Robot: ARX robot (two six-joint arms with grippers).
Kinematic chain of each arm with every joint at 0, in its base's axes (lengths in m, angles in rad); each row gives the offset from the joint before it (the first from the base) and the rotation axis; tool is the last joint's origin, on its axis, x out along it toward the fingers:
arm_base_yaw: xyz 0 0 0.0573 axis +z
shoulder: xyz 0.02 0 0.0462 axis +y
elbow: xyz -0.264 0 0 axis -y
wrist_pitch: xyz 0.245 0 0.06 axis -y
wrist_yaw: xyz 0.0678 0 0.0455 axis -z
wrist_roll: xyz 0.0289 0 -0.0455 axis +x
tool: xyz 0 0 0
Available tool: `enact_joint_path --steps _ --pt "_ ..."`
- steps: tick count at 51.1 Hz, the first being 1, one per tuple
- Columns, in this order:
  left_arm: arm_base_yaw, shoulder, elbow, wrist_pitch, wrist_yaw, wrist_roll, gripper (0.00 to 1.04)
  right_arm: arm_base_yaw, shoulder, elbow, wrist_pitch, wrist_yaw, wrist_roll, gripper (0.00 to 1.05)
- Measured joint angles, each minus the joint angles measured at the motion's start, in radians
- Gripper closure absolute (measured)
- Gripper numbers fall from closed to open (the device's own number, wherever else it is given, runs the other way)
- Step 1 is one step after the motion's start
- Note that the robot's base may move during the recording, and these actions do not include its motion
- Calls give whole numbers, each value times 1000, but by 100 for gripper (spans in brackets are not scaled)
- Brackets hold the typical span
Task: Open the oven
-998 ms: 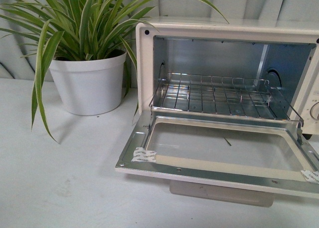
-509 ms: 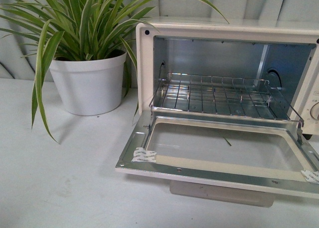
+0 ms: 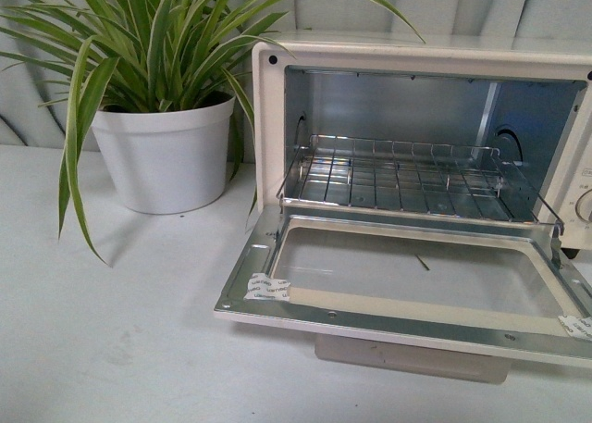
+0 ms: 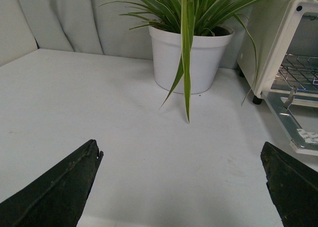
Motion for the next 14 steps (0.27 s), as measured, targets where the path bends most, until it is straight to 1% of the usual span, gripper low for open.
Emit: enact_joint_path --steps 14 --pt "0 0 0 0 0 0 6 0 0 0 0 0 0 9"
